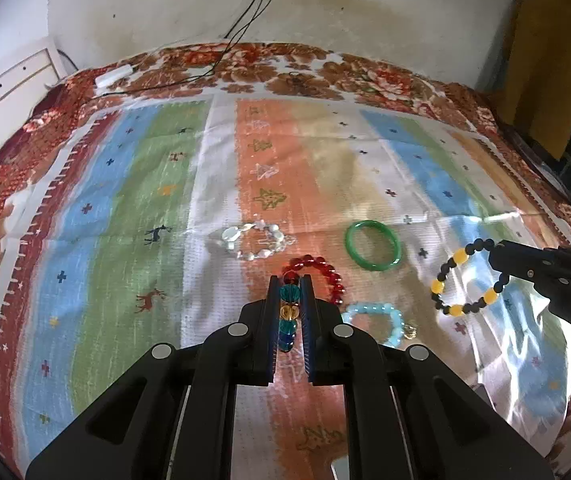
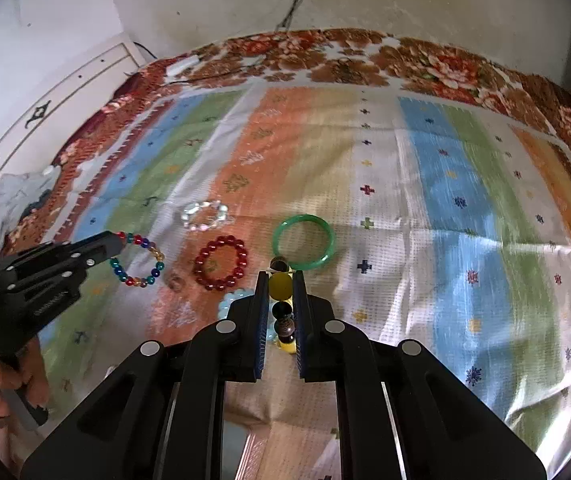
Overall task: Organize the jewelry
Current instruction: 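Lift both held bracelets and carry them over the silver tin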
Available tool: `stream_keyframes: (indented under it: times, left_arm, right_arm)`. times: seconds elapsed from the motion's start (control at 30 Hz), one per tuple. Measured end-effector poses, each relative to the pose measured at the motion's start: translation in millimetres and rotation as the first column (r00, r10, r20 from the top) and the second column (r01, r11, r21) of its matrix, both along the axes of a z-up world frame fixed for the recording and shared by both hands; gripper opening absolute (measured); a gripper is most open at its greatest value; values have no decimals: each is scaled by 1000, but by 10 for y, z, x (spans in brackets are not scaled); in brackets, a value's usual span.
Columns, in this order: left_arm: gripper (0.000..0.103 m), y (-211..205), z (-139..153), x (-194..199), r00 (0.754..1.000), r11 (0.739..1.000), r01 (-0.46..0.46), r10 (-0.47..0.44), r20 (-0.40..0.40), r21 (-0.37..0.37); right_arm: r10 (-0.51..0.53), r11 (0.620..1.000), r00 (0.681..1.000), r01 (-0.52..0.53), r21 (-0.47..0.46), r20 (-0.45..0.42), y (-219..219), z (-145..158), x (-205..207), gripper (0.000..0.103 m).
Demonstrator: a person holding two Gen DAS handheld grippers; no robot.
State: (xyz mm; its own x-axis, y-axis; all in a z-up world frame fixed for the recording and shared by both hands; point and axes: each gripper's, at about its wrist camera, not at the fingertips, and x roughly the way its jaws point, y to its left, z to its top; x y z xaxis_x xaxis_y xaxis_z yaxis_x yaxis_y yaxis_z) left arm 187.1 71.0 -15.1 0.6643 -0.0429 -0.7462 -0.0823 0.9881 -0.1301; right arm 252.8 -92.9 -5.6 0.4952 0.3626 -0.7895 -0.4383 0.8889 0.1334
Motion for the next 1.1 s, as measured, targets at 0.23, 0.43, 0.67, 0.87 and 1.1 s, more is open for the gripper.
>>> stream_keyframes:
  times: [0.23, 0.43, 0.67, 0.87, 1.1]
  left_arm:
    - [9, -139, 127, -128, 999, 1000, 29, -30, 45, 8]
    - [9, -173, 187, -215, 997, 999, 32, -31, 66, -5]
    - [9, -203, 248, -336, 996, 999, 38, -36, 86, -16]
    - [9, -239, 312, -465, 993, 999, 32, -29, 118, -22]
    - [9, -308, 364, -646, 988, 998, 63, -59, 145, -29]
  right_arm:
    - [41, 999, 999, -42, 15, 35, 48, 138, -172, 12]
    - [64, 998, 997, -65, 19, 52, 71, 213, -278, 12]
    - [82, 996, 994, -84, 35, 73, 78, 292, -414, 12]
    - [96, 993, 992, -101, 61, 86, 57, 372, -547, 12]
    - [128, 989, 987, -134, 68, 94, 57, 415, -715, 12]
